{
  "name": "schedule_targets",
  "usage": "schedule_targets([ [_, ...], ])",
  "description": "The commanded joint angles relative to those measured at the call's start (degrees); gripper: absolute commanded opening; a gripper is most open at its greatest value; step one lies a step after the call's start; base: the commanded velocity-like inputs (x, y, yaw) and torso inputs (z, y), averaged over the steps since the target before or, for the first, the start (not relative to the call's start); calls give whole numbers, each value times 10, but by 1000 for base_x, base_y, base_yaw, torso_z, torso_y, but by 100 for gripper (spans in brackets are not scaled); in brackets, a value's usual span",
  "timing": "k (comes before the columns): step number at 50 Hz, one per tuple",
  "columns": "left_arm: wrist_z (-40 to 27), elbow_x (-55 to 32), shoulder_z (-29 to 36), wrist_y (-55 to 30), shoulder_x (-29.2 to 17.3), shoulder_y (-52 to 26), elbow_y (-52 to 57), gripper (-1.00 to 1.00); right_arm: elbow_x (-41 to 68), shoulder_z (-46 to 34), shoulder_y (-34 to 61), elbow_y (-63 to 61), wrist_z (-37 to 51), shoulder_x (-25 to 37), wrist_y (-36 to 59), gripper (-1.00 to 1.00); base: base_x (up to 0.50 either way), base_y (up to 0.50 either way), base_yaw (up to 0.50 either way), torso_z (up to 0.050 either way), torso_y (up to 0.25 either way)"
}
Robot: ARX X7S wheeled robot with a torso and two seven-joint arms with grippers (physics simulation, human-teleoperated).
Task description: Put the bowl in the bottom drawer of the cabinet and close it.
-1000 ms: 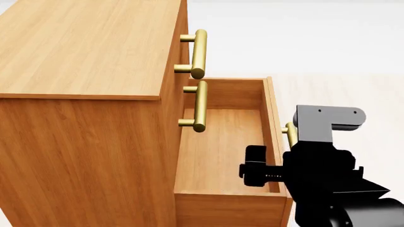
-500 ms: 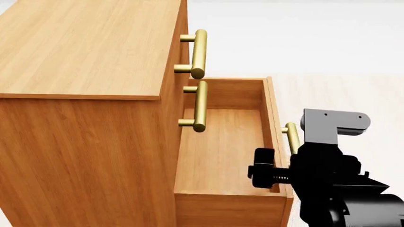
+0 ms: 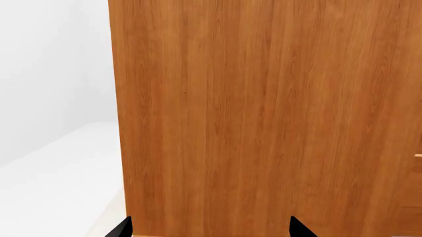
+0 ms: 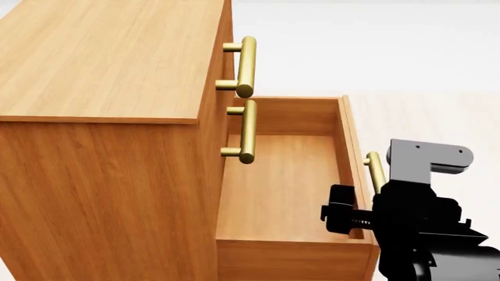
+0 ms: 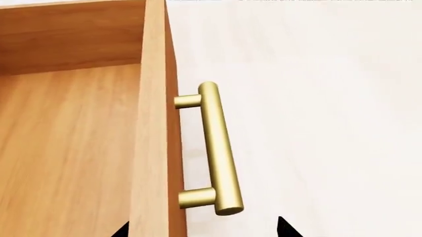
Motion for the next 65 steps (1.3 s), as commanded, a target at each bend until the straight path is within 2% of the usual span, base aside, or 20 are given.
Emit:
schedule_targets([
  [1, -1, -1, 2, 4, -1, -2, -5, 100, -29, -1, -5, 13, 16, 9, -15, 100, 0, 0, 0, 0, 0],
  [33, -10, -1, 7, 0, -6, -1, 2, 100, -46, 0, -8, 35, 33, 25, -39, 100, 0, 0, 0, 0, 0],
  [45, -13, -1, 9, -1, -9, 0, 5, 100, 31, 27, -37, -105, -33, 43, -20, 100, 0, 0, 0, 0, 0],
  [65, -11, -6, 12, 10, -10, -4, -4, 100, 39, 52, -29, -228, 21, 65, 11, 100, 0, 0, 0, 0, 0],
])
